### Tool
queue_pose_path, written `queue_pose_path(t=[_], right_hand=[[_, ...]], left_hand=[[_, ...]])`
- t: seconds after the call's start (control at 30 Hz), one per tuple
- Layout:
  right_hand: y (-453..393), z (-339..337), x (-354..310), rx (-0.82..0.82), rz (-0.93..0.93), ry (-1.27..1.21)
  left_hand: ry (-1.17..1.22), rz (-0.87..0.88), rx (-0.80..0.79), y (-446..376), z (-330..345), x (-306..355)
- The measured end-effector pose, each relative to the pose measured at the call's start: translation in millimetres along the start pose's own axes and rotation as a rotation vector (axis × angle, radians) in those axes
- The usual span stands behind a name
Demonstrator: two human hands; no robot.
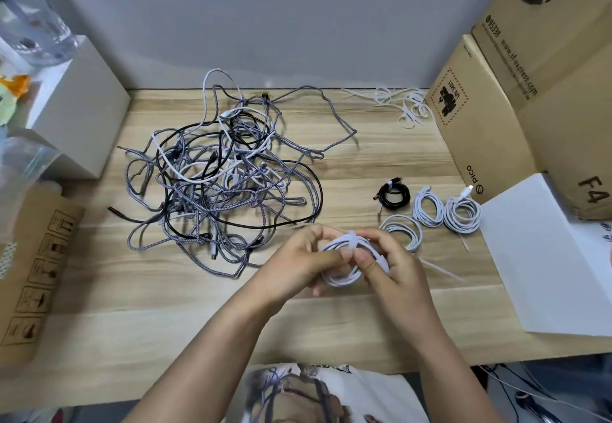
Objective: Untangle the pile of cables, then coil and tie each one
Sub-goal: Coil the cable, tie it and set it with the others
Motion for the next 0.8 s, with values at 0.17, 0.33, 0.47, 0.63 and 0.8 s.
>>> queue_pose_path(t=[0.17, 0.33, 0.47, 0.63, 0.8], right_hand=[[2, 0, 19, 0.044, 0.131, 0.047], [-3, -6, 57, -0.036, 0.244, 0.097], [-12, -4, 101, -0.074, 0.374, 0.185], [-20, -6, 131, 0.016, 0.434, 0.34], [-16, -27, 141, 0.167, 0.52, 0.552]], left_hand=[[-0.341, 0.107, 0.169, -15, -8, -15], [-0.808, 0.152, 0.218, -35, -5, -32], [-0.615, -0.087, 0.121, -58, -3, -69], [-0.055, -0.313, 0.167, -66, 4, -87], [0.035, -0.36, 0.14, -69, 11, -87]])
Point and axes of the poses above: each hand's wrist, its own y-axis away from the middle knuckle, its own z-axis out of the palm, x = y × z, the point moved 7 cm from there along -y, towards the middle knuckle, and after that the axes turned 5 degrees about y, right-handed, at the moved point
